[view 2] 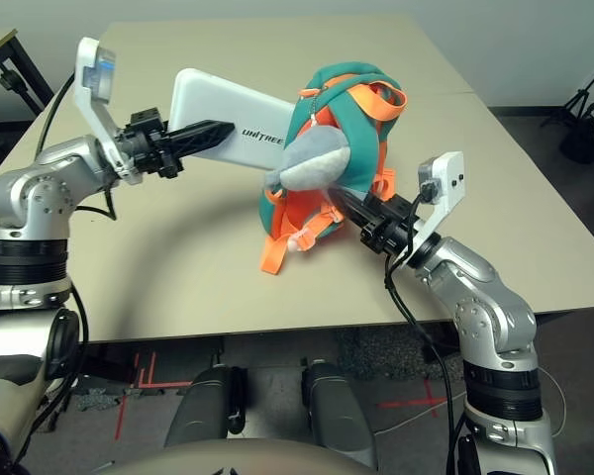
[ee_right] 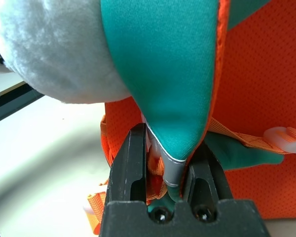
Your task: Put the pencil case into the backpack and zip it.
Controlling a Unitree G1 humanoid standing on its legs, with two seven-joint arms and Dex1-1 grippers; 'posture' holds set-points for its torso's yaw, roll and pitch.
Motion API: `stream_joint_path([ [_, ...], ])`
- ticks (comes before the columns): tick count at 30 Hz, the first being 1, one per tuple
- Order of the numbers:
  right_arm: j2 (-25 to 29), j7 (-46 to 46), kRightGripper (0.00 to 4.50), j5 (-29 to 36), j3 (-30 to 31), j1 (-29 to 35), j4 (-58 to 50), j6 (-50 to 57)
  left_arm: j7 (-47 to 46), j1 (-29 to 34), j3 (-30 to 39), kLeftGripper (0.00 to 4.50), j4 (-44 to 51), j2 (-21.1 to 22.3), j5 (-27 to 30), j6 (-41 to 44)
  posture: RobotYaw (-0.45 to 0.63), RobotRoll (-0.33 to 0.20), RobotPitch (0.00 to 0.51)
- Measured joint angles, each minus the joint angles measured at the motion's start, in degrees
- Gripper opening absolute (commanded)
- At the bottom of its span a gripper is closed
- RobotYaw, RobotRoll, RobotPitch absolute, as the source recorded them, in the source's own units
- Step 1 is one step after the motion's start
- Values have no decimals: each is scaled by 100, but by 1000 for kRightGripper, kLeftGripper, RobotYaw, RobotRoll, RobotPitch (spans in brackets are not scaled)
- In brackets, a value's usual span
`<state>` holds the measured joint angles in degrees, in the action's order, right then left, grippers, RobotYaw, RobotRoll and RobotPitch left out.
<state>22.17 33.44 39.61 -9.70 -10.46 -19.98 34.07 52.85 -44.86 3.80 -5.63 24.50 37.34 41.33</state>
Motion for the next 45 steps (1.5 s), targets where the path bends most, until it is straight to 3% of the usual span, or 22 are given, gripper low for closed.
stream_joint_path([
  [10,37,-57,697,-23,-31,1,10,0,-31,-11,-115,1331,0,-279,-366,-218,-138,0,81],
  [17,48,-57,697,-23,-23,-3,13,-1,-29,-11,-106,1330,41,-240,-380,-192,-132,0,79],
  [22,49,-28,697,-23,15,-17,24,-1,32,9,-62,1330,362,126,-318,84,-123,0,83],
  [27,57,89,697,-22,71,-47,47,-1,152,102,38,1330,953,860,-110,530,-103,0,88],
  [33,105,205,696,-23,164,-162,211,-6,131,250,378,1330,1461,1445,207,975,-86,0,86],
  [45,148,359,696,-41,229,-332,423,-45,-50,362,816,1330,1872,2004,539,1267,-68,0,79],
])
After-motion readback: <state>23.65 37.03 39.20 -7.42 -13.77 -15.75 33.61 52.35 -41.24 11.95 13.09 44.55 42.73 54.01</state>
